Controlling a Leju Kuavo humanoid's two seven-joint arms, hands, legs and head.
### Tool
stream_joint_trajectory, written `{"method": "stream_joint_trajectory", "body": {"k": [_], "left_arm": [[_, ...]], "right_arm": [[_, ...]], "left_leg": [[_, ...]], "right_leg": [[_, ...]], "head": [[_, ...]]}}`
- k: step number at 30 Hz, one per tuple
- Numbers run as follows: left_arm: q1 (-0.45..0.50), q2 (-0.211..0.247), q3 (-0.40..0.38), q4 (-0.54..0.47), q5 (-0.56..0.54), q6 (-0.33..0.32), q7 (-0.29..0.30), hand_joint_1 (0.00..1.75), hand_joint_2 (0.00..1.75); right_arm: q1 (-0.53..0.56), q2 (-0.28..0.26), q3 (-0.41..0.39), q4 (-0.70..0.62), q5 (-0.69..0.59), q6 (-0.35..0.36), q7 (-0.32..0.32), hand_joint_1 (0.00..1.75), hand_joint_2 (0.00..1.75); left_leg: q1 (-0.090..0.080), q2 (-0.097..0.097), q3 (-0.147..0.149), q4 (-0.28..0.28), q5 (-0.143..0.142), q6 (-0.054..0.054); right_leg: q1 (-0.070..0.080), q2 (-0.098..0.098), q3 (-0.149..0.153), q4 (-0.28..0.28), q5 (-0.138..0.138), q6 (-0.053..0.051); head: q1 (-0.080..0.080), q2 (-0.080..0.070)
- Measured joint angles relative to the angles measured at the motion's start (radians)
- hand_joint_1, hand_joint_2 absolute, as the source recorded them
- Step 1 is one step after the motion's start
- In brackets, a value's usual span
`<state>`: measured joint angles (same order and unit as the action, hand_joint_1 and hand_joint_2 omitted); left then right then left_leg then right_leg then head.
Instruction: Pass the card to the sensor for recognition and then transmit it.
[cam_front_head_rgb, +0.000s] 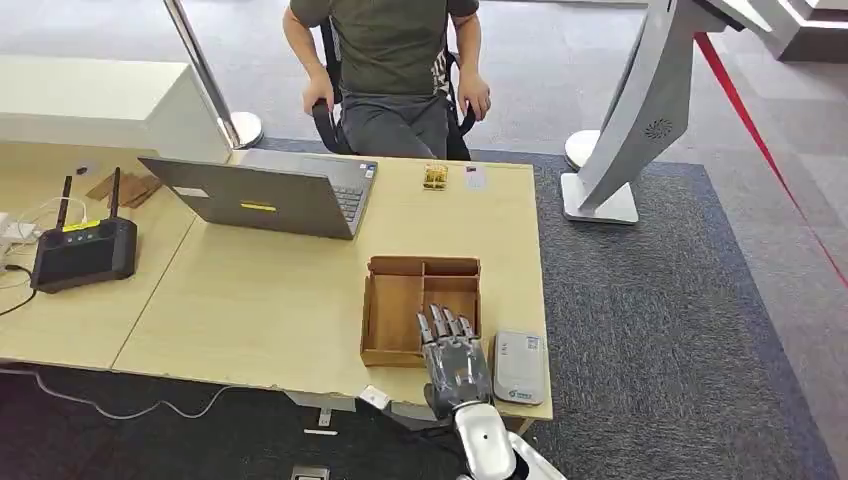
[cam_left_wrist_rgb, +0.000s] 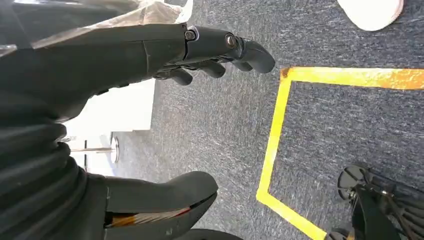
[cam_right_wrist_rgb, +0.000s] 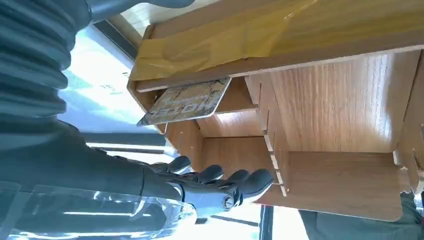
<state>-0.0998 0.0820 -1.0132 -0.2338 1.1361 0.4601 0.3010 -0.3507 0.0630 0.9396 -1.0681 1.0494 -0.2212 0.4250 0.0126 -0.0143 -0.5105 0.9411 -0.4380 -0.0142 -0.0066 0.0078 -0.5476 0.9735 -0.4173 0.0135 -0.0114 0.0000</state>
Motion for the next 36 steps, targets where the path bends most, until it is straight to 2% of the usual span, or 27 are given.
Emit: {"method": "stream_joint_trajectory", "body": {"k": [8,16,36], "left_arm": [[0.0,0.0,0.0,0.0,-0.006,-0.006,-0.001,0.0,1.75],[0.0,0.0,0.0,0.0,-0.011,-0.013,-0.007,0.0,1.75],[-0.001,0.0,-0.004,0.0,-0.029,-0.03,-0.01,0.0,1.75]], "right_arm": [[0.0,-0.007,-0.024,-0.018,-0.053,-0.052,-0.032,0.0,1.75],[-0.002,-0.024,-0.051,-0.027,-0.044,-0.071,0.013,0.0,1.75],[0.002,-0.044,-0.075,-0.027,-0.045,-0.073,0.024,0.0,1.75]], "left_leg": [[0.0,0.0,0.0,0.0,0.0,0.0],[0.0,0.0,0.0,0.0,0.0,0.0],[0.0,0.0,0.0,0.0,0.0,0.0]], "right_leg": [[0.0,0.0,0.0,0.0,0.0,0.0],[0.0,0.0,0.0,0.0,0.0,0.0],[0.0,0.0,0.0,0.0,0.0,0.0]], "head": [[0.0,0.0],[0.0,0.0],[0.0,0.0]]}}
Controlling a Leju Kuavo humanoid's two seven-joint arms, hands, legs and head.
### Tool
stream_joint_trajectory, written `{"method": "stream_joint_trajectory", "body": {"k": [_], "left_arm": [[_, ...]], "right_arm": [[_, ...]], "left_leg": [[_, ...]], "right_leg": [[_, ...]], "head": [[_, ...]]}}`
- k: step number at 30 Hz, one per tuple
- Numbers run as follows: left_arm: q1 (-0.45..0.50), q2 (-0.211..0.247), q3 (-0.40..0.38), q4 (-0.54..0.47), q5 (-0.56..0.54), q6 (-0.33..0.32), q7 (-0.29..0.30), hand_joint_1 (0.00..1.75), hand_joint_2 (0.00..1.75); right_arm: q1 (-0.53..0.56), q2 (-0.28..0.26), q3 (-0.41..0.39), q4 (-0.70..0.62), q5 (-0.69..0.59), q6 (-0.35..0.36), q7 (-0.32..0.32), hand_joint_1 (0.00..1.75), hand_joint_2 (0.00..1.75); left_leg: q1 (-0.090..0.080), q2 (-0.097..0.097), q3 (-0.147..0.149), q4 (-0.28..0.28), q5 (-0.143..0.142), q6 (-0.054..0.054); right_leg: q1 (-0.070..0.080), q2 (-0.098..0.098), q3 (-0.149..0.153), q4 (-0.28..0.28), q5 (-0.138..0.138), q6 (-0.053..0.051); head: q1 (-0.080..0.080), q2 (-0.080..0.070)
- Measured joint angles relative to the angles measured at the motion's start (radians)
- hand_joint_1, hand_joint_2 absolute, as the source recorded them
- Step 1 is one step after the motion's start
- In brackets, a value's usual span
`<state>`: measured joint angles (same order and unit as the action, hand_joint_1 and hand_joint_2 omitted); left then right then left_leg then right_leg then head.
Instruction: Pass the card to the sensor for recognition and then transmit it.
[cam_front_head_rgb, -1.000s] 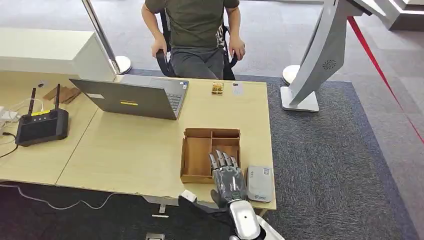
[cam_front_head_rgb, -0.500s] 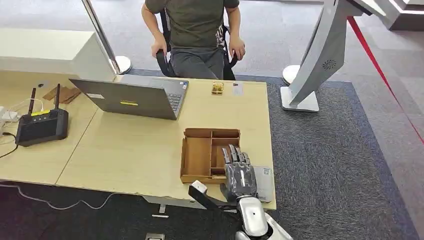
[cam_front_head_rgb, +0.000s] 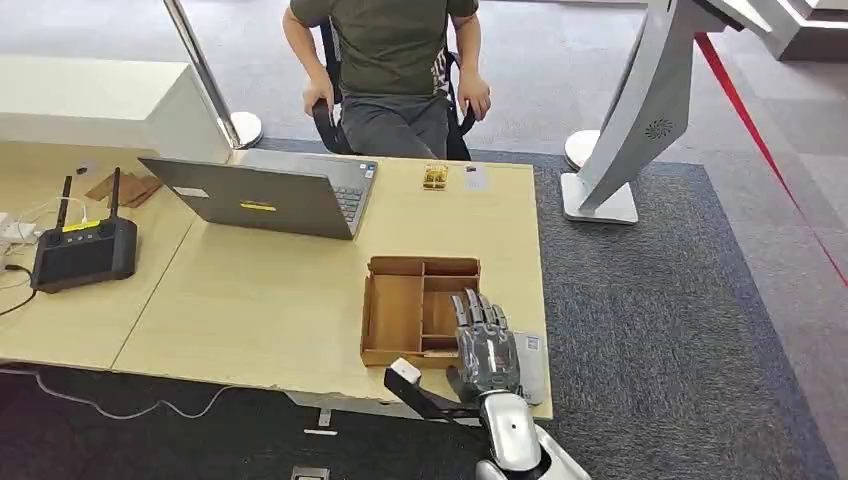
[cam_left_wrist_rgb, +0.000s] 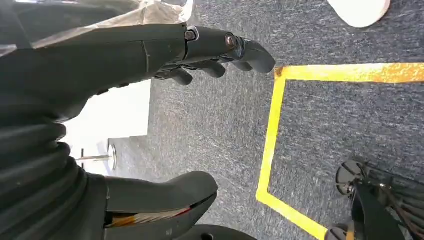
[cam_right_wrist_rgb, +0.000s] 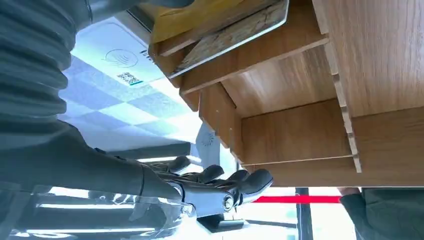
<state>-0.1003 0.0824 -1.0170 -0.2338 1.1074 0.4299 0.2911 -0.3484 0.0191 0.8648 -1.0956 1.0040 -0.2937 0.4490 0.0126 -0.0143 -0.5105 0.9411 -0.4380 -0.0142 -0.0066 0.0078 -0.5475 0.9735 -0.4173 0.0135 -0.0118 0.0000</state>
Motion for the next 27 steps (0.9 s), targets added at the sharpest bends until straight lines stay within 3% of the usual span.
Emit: {"method": "stream_joint_trajectory", "body": {"k": [27], "left_arm": [[0.0,0.0,0.0,0.0,0.006,0.002,0.0,0.0,1.75]], "right_arm": [[0.007,0.0,0.001,-0.014,0.001,0.002,-0.002,0.0,1.75]], "left_leg": [[0.0,0.0,0.0,0.0,0.0,0.0]], "right_leg": [[0.0,0.0,0.0,0.0,0.0,0.0]], "head": [[0.0,0.0]]}}
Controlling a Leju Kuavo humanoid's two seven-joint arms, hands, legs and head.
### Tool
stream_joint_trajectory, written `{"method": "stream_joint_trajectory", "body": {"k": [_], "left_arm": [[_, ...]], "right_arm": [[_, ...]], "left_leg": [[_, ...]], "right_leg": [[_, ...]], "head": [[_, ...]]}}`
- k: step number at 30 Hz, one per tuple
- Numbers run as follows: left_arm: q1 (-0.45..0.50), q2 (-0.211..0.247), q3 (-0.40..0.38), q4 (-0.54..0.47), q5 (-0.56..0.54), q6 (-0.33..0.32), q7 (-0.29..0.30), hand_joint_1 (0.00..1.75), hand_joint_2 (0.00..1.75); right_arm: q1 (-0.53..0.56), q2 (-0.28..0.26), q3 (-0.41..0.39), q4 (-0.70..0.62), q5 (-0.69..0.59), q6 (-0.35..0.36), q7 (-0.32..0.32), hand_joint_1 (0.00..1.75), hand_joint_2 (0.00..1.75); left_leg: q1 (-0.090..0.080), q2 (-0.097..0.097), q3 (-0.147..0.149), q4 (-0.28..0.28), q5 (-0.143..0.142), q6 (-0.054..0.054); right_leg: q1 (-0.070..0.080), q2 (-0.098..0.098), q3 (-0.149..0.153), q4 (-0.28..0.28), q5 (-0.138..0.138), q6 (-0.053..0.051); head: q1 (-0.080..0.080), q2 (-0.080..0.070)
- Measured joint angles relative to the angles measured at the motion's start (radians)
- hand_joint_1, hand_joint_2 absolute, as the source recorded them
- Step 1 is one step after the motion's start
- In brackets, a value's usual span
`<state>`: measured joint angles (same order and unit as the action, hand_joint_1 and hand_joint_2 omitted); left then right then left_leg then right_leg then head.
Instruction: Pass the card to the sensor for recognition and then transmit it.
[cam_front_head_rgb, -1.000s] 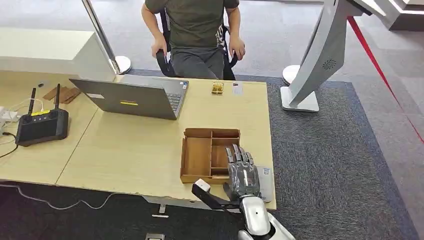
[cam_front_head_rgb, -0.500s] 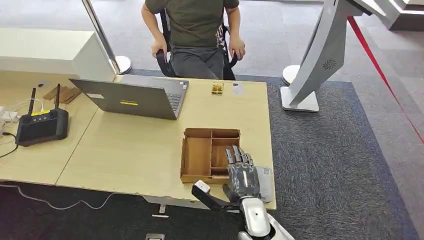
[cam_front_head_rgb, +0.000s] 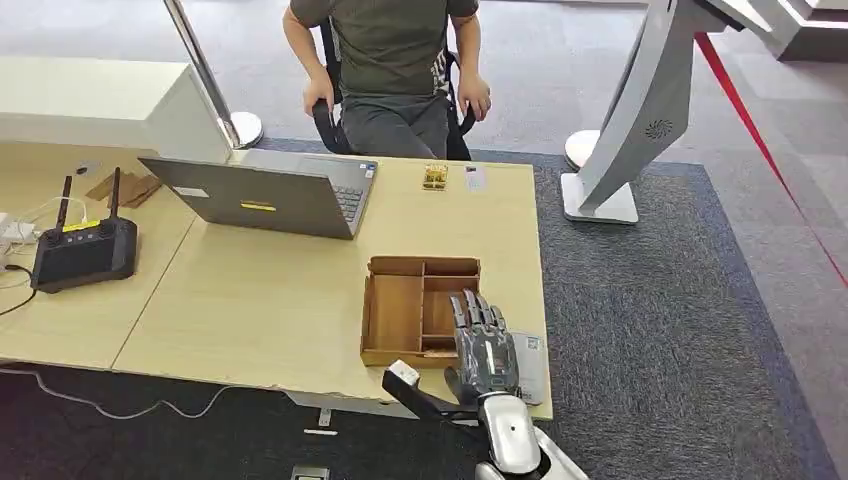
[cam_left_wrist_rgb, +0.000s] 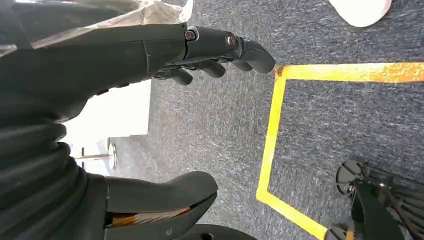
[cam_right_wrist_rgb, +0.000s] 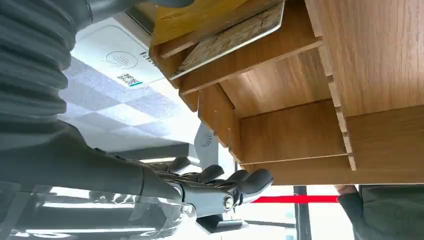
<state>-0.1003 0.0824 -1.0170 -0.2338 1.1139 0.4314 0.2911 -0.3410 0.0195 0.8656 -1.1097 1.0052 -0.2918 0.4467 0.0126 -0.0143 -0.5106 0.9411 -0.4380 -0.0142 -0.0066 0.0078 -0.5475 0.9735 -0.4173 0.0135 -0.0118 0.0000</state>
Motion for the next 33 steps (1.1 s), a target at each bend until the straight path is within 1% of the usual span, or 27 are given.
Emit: {"method": "stream_joint_trajectory", "body": {"k": [9,19,20,21,22,25,30,33], "left_arm": [[0.0,0.0,0.0,0.0,0.016,0.019,0.003,0.0,1.75],[0.0,0.0,0.0,0.0,0.029,0.035,0.006,0.0,1.75],[0.0,0.0,0.0,0.0,0.03,0.035,0.007,0.0,1.75],[0.0,0.0,0.0,0.0,0.033,0.038,0.009,0.0,1.75],[0.0,0.0,0.0,0.0,0.035,0.04,0.01,0.0,1.75],[0.0,0.0,0.0,0.0,0.044,0.05,0.013,0.0,1.75],[0.0,0.0,0.0,-0.001,0.053,0.054,0.016,0.0,1.75],[0.0,0.0,0.0,-0.001,0.056,0.054,0.017,0.0,1.75]], "right_arm": [[0.0,0.006,0.0,0.0,-0.012,-0.003,-0.029,0.0,1.75],[-0.001,0.018,0.003,0.005,-0.02,0.0,-0.037,0.0,1.75],[-0.001,0.019,0.003,0.006,-0.02,0.0,-0.037,0.37,1.75],[-0.001,0.019,0.004,0.006,-0.021,0.002,-0.04,1.52,1.75],[-0.001,0.02,0.004,0.006,-0.024,0.002,-0.042,1.68,1.75],[-0.001,0.024,0.006,0.008,-0.031,0.005,-0.054,1.75,1.75],[-0.001,0.034,0.007,0.018,-0.039,0.01,-0.061,1.75,1.75],[-0.002,0.038,0.008,0.027,-0.033,0.015,-0.051,1.75,1.75]], "left_leg": [[0.0,0.0,0.0,0.0,0.0,0.0],[0.0,0.0,0.0,0.0,0.0,0.0],[0.0,0.0,0.0,0.0,0.0,0.0],[0.0,0.0,0.0,0.0,0.0,0.0],[0.0,0.0,0.0,0.0,0.0,0.0],[0.0,0.0,0.0,0.0,0.0,0.0],[0.0,0.0,0.0,0.0,0.0,0.0],[0.0,0.0,0.0,0.0,0.0,0.0]], "right_leg": [[0.0,0.0,0.0,0.0,0.0,0.0],[0.0,0.0,0.0,0.0,0.0,0.0],[0.0,0.0,0.0,0.0,0.0,0.0],[0.0,0.0,0.0,0.0,0.0,0.0],[0.0,0.0,0.0,0.0,0.0,0.0],[0.0,0.0,0.0,0.0,0.0,0.0],[0.0,0.0,0.0,0.0,0.0,0.0],[0.0,0.0,0.0,0.0,0.0,0.0]], "head": [[0.0,0.0],[0.0,0.0],[0.0,0.0],[0.0,0.0],[0.0,0.0],[0.0,0.0],[0.0,0.0],[0.0,0.0]]}}
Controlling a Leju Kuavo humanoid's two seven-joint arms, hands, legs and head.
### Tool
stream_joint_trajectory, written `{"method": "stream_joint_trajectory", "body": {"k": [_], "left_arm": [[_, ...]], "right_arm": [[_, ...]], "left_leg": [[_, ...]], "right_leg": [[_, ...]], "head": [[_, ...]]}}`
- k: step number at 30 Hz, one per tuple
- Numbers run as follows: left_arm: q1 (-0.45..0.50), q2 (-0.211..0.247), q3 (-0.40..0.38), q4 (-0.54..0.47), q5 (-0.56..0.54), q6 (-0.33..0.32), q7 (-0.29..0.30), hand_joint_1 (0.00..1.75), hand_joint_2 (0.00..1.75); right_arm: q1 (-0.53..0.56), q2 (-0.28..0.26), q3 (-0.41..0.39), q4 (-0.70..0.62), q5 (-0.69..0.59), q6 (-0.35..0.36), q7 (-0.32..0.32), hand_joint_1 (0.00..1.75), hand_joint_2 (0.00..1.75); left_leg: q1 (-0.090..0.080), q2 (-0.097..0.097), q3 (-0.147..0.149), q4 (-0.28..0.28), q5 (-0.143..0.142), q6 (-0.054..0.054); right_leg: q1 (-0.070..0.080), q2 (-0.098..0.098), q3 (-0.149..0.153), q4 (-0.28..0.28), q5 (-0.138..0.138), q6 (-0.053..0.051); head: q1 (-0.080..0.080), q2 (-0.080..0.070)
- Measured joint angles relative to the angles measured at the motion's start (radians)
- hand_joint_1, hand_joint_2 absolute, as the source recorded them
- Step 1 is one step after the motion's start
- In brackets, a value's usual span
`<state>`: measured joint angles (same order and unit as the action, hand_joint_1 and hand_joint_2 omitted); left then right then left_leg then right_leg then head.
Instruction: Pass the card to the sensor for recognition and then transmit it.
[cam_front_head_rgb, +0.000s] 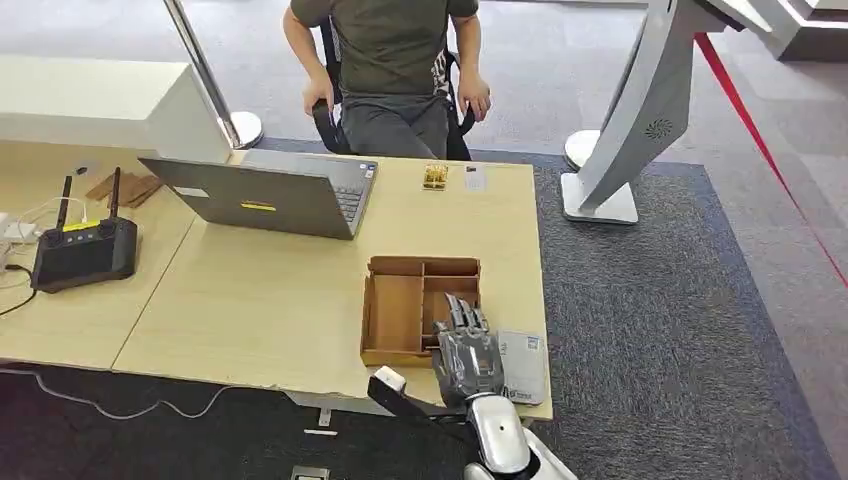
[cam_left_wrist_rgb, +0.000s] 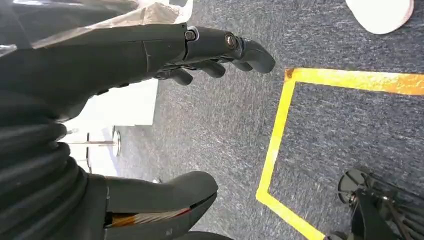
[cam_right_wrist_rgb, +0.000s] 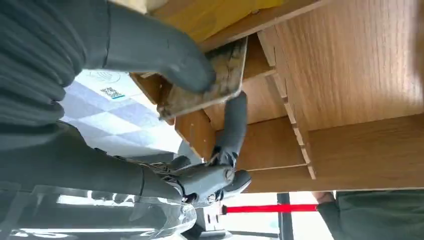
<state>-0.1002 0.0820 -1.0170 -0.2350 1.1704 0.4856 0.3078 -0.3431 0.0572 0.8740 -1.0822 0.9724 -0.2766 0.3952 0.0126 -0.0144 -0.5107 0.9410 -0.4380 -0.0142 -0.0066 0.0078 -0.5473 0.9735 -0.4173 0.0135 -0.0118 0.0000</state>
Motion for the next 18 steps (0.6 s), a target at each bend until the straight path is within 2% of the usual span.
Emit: {"method": "stream_joint_trajectory", "body": {"k": [10,18], "left_arm": [[0.0,0.0,0.0,-0.002,0.004,0.0,0.004,0.0,1.75],[0.0,0.0,0.0,-0.005,0.015,0.011,0.01,0.0,1.75]], "right_arm": [[-0.005,0.005,0.0,0.02,0.014,0.006,0.016,1.75,1.75],[-0.01,0.009,0.006,0.028,0.032,0.039,0.043,1.75,1.75]], "left_leg": [[0.0,0.0,0.0,0.0,0.0,0.0],[0.0,0.0,0.001,0.0,0.0,0.0]], "right_leg": [[0.0,0.0,0.0,0.0,0.0,0.0],[0.0,0.0,0.001,0.0,0.0,0.0]], "head": [[0.0,0.0],[0.0,0.0]]}}
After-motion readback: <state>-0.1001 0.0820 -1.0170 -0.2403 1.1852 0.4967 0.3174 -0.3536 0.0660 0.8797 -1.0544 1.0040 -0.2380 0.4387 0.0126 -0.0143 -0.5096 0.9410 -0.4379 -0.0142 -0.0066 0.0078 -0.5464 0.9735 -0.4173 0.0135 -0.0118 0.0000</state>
